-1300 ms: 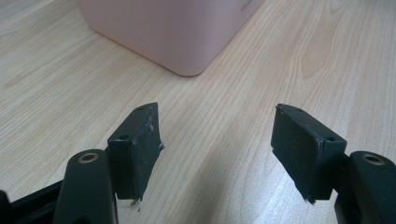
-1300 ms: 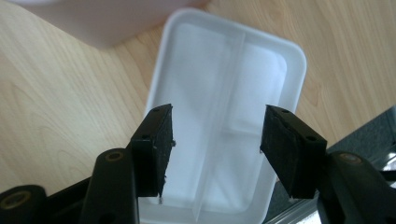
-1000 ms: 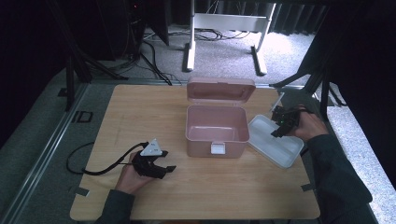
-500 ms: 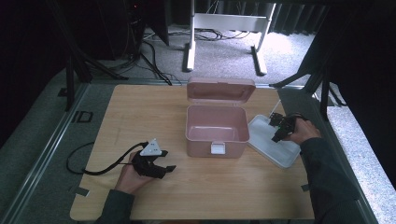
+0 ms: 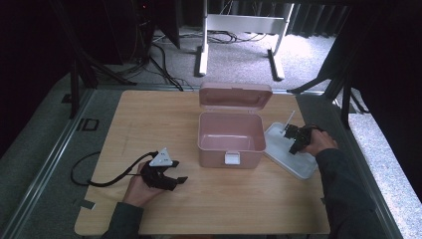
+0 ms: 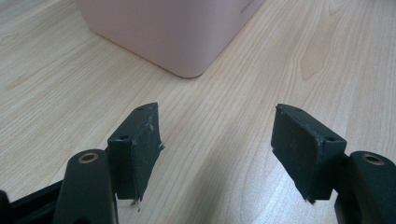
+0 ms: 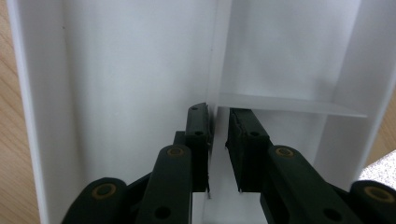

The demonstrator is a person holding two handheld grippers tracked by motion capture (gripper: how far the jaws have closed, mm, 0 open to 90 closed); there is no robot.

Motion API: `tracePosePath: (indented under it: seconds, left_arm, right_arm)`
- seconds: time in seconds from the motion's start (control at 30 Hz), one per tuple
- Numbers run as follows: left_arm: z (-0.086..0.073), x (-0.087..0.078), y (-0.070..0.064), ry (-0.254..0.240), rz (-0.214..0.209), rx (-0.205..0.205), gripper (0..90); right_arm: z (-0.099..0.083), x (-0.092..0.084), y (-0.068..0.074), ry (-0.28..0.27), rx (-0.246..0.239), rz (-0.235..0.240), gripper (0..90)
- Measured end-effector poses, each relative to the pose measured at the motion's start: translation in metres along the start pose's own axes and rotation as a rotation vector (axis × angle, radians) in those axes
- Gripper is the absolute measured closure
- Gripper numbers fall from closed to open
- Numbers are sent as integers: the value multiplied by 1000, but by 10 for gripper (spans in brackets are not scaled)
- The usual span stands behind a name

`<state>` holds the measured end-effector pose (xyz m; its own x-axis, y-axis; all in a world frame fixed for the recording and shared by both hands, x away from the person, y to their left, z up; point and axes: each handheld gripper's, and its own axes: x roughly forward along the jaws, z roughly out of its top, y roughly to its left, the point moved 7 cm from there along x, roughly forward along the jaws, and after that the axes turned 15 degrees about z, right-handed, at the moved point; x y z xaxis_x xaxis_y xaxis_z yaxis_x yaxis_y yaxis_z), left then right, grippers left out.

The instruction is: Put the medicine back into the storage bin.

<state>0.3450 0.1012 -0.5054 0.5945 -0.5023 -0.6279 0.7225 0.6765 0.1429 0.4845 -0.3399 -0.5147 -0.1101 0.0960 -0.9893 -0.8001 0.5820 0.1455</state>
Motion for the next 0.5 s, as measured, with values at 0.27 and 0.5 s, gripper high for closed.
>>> tracePosePath:
  seconds: [0.27,0.5]
  left_arm:
    - [0,0,0,-2,1,1,330]
    - [0,0,0,-2,-1,-2,329]
  right_arm:
    - [2,4,-1,14,10,8,810]
    - [4,7,-1,20,7,18,858]
